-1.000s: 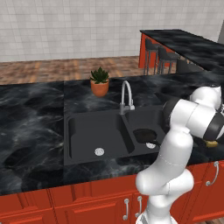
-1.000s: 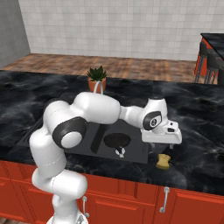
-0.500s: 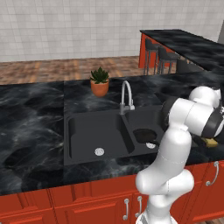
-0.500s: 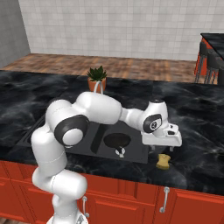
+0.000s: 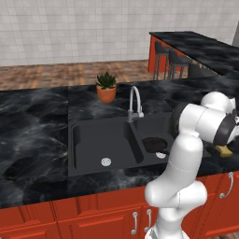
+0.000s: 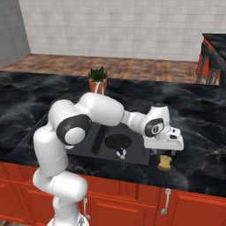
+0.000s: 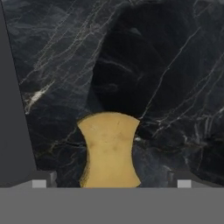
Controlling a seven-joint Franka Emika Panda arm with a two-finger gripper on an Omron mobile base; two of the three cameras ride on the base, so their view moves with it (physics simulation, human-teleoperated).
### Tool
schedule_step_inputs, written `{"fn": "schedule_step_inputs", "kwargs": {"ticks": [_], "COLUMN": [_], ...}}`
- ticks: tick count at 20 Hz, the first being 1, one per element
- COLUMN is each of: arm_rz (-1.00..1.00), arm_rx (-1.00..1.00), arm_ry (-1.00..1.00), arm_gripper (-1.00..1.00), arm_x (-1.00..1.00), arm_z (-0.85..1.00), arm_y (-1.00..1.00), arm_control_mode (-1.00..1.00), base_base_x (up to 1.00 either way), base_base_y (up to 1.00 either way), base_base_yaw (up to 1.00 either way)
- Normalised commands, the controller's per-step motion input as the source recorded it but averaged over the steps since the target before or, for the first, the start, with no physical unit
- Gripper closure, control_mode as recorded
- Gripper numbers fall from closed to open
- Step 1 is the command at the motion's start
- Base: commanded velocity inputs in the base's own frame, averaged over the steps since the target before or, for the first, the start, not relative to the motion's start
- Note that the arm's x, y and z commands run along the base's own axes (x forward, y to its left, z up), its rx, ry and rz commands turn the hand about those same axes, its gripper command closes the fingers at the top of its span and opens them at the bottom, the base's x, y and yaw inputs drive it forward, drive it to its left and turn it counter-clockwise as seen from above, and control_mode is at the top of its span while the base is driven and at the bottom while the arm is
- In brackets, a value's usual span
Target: Pick the pan and sponge and place them into the sink. Then turn on the water.
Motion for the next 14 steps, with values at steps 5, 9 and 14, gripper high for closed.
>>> {"fn": "schedule_step_inputs", "kwargs": {"ticks": [5, 9, 14], "arm_rz": [0.00, 0.00, 0.00], "arm_rx": [0.01, 0.02, 0.02], "arm_ry": [0.00, 0.00, 0.00], "arm_gripper": [-1.00, -1.00, -1.00], "arm_x": [0.00, 0.00, 0.00], "arm_z": [-0.11, -0.11, -0.12], "arm_y": [-0.02, -0.01, -0.01], "arm_control_mode": [-1.00, -1.00, -1.00], "base_base_x": [0.00, 0.00, 0.00], "base_base_y": [0.00, 0.00, 0.00], "base_base_yaw": [0.00, 0.00, 0.00]}}
